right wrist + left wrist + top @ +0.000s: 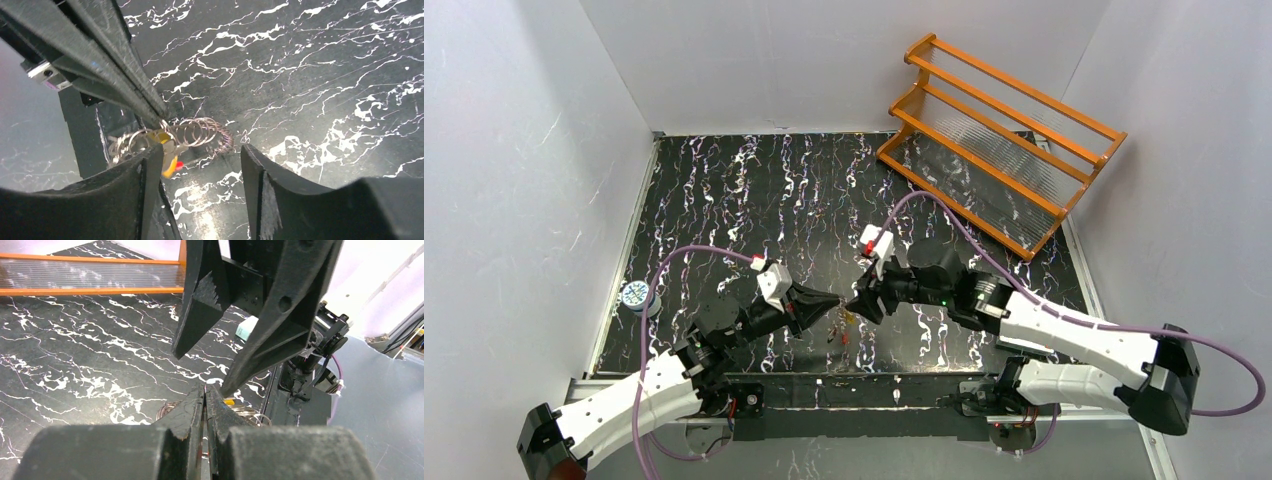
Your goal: Put the keys on the keyring
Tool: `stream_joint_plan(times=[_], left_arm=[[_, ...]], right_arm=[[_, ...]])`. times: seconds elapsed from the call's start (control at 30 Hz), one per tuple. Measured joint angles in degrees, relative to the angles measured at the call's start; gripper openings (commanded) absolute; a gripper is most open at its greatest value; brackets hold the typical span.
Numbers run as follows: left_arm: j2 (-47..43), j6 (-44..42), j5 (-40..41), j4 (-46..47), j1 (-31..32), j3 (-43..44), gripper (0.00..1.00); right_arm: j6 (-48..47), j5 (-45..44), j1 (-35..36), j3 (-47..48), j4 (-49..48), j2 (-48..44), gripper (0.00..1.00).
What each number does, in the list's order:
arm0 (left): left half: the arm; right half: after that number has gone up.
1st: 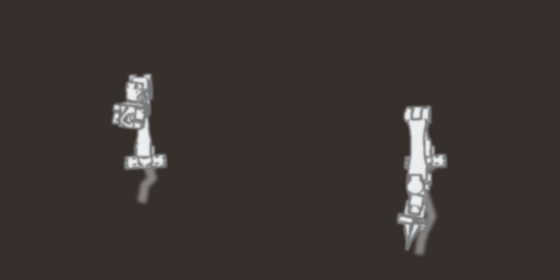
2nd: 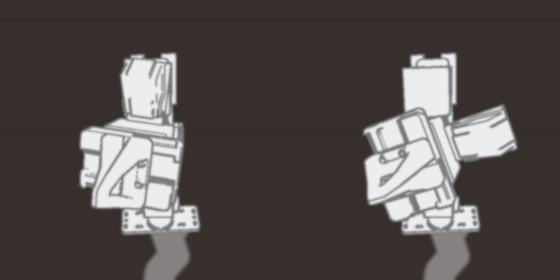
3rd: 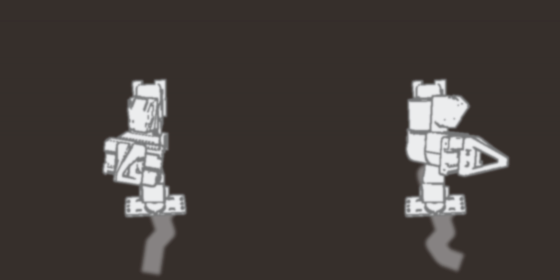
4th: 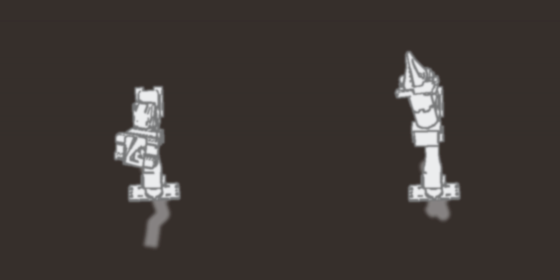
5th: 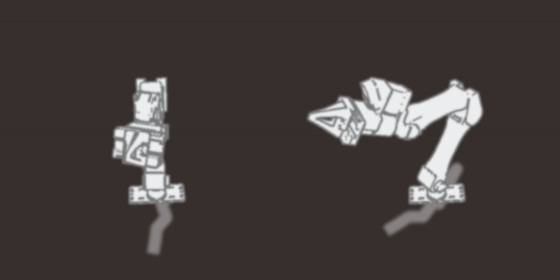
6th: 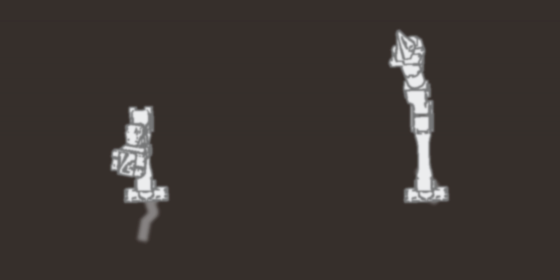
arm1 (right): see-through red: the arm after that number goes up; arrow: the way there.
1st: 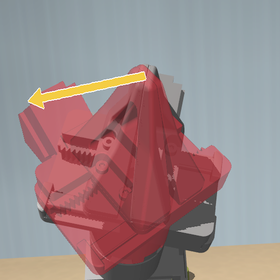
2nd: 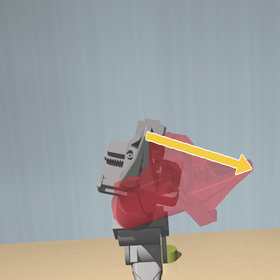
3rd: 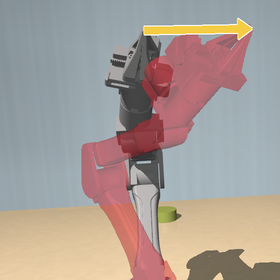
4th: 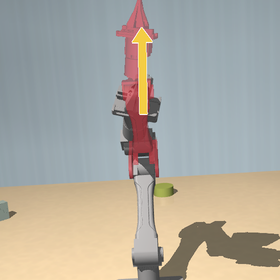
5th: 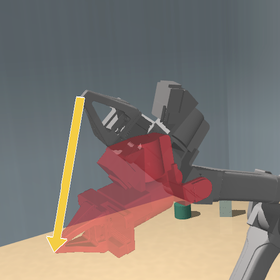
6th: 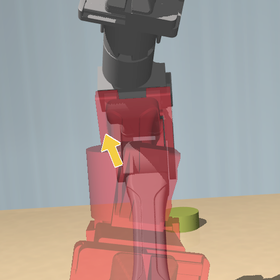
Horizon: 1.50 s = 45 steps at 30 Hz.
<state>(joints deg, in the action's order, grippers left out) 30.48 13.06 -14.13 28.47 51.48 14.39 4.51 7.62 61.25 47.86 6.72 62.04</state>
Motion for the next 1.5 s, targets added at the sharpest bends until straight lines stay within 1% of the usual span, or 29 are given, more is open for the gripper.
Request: stream_joint_plan(times=[0.07, 0.13, 0.17, 0.3, 0.43, 0.47, 0.53, 0.57, 0.73, 0.83, 0.9, 0.97, 1.0, 1.1, 1.2, 1.27, 1.33, 1.5], left_arm=[[-0.17, 0.0, -0.11, 0.04, 0.0, 0.0, 0.0], [-0.52, 0.0, -0.22, 0.07, 0.0, 0.0, 0.0], [-0.74, 0.0, -0.26, 0.09, 0.0, 0.0, 0.0], [-1.64, -0.04, -0.37, 0.39, 0.0, 0.0, 0.0], [-2.27, -0.22, -0.79, 1.29, 0.0, -0.02, 0.0], [-2.43, -0.24, -1.03, 1.44, 0.0, -0.04, 0.0], [-2.62, -0.31, -1.49, 1.6, 0.0, -0.04, 0.0], [-2.69, -0.35, -1.66, 1.62, 0.0, -0.04, 0.0], [-2.69, -0.44, -2.45, 2.03, 0.0, -0.09, 0.0], [-2.67, -0.44, -2.84, 2.25, 0.0, -0.11, 0.0], [-2.67, -0.42, -3.02, 2.47, 0.0, -0.11, 0.0], [-2.54, -0.44, -3.15, 2.73, 0.0, -0.11, 0.0], [-2.45, -0.44, -3.21, 2.82, 0.0, -0.11, 0.0], [-2.32, -0.42, -3.37, 2.82, 0.0, -0.11, 0.0], [-2.23, -0.44, -3.52, 2.84, 0.0, -0.11, 0.0], [-2.19, -0.42, -3.56, 2.84, 0.0, -0.11, 0.0], [-2.19, -0.44, -3.72, 2.86, 0.02, -0.11, 0.0], [-2.08, -0.44, -3.91, 3.13, 0.0, -0.11, 0.0]], right_arm=[[-0.7, 0.09, 0.0, -1.44, -0.61, -2.23, 0.74], [-1.44, -0.02, 0.0, -2.71, -1.27, -4.66, 0.75], [-1.86, -0.2, 0.0, -3.28, -1.9, -5.9, 0.77], [-4.2, -0.61, 0.0, -5.62, -5.88, -9.09, 0.76], [-8.28, 2.1, -0.04, -8.17, -9.31, -10.25, 0.76], [-9.16, 2.93, -0.04, -8.59, -9.79, -10.19, 0.75], [-10.8, 4.9, -0.04, -9.49, -11.19, -10.01, 0.67], [-11.37, 5.73, -0.04, -9.84, -11.85, -9.9, 0.65], [-12.72, 8.39, -0.04, -10.27, -15.63, -9.86, 0.57], [-13.09, 9.9, -0.04, -10.27, -17.92, -9.86, 0.51], [-13.29, 10.8, -0.04, -10.27, -18.99, -9.86, 0.45], [-13.4, 11.5, -0.04, -10.27, -19.69, -9.73, 0.35], [-13.38, 11.85, -0.04, -10.27, -20.09, -9.53, 0.33], [-13.25, 12.35, -0.04, -10.27, -20.85, -8.61, 0.34], [-13.05, 12.44, -0.04, -10.27, -21.11, -7.65, 0.39], [-12.79, 12.35, -0.04, -10.27, -21.2, -7.19, 0.4], [-12.61, 12.24, -0.04, -10.27, -21.24, -6.88, 0.4], [-12.17, 12.41, -0.15, -10.27, -21.31, -6.36, 0.35]])
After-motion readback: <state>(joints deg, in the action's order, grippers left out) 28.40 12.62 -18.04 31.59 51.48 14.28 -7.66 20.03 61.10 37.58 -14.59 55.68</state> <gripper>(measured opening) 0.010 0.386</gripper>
